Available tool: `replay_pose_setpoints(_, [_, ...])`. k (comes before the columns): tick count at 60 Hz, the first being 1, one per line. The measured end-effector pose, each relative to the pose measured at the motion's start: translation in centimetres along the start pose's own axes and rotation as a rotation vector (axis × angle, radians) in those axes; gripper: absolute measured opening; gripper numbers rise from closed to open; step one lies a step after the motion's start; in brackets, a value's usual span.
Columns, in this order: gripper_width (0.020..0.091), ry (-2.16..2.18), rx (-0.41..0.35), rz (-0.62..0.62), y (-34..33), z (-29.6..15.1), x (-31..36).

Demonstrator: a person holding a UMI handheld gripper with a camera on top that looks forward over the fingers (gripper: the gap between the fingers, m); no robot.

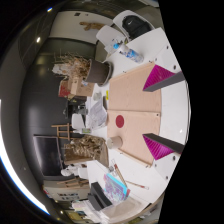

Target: Pour water

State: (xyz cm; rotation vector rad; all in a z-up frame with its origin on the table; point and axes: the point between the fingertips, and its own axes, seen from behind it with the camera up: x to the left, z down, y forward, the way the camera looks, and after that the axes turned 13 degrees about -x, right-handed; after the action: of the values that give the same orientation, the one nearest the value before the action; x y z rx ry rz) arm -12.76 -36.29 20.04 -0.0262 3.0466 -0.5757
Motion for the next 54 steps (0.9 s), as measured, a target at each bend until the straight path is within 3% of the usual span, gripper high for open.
replay_pose_setpoints(25, [0.0861,-0.048,-0.066,0.097,9.7,5.9,-26.8])
replay_pose_setpoints(45, [0.0856,0.049,-0.154,0.111,21.6,7.2,-33.9])
replay_pose_setpoints(49, [0.0787,0.064,-0.160,0.109,23.2,7.2,-33.8])
replay_pose_setpoints(54, [0.0605,0.069,-0.168,0.116,24.3,7.4,-34.0])
